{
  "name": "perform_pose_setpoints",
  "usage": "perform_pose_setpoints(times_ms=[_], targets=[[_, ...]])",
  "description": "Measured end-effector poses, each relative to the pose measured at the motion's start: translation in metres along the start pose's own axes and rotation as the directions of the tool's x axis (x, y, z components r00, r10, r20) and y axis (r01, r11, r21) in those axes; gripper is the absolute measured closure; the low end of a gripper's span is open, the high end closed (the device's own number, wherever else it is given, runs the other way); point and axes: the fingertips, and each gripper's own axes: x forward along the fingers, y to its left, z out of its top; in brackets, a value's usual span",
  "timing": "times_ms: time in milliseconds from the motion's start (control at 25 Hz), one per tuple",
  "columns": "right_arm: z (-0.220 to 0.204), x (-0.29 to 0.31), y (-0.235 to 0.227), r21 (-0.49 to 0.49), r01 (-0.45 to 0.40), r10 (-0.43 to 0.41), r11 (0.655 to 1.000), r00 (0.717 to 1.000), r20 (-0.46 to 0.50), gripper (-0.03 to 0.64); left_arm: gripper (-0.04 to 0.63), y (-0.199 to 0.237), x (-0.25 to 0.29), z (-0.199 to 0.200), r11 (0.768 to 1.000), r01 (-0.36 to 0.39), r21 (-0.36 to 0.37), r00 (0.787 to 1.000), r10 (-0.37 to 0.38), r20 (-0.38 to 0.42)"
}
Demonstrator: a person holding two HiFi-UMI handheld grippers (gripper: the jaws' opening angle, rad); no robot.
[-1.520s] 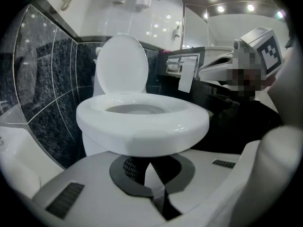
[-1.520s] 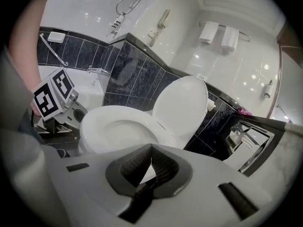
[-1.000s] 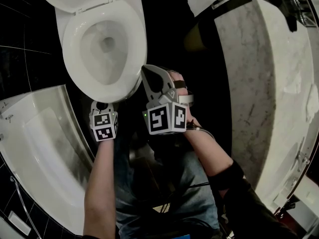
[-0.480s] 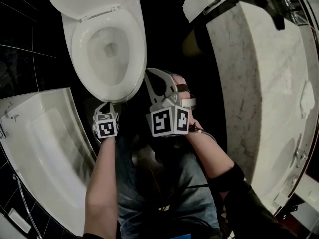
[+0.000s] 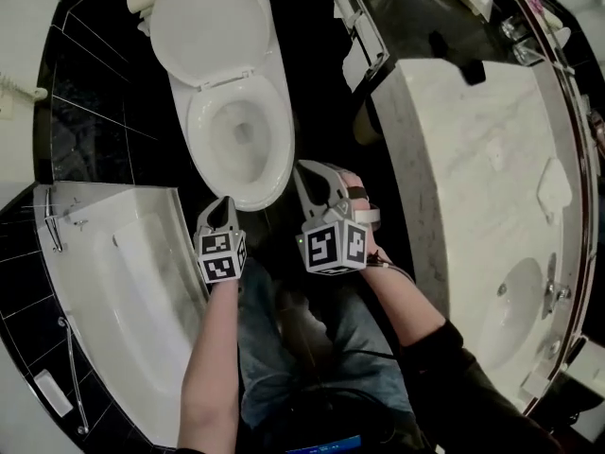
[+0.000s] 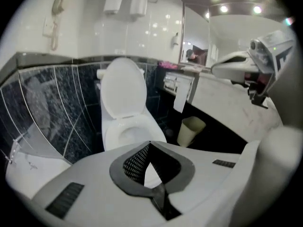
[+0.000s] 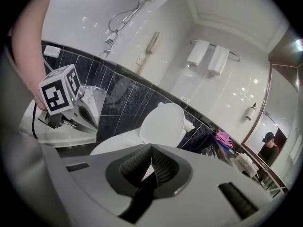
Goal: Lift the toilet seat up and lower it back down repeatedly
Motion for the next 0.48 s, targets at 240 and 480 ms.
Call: perform_pose_setpoints(times_ms=[240,480], targets=[[0.090,-0.072,-0.049,0.204,-0.017,0.002,0.979,0.997,0.078,0.598,0.611,-0.018,-0.139,0.148,0.999,-0.025,0.048,0.973,0.013,0.231],[0.151,-0.147,-0.091,0.337,-0.059,0.006,0.940,0.988,0.154,0.598,0.611,-0.048,-0.265,0.236,0.997,-0.034,0.071,0.924,0.004,0.383]])
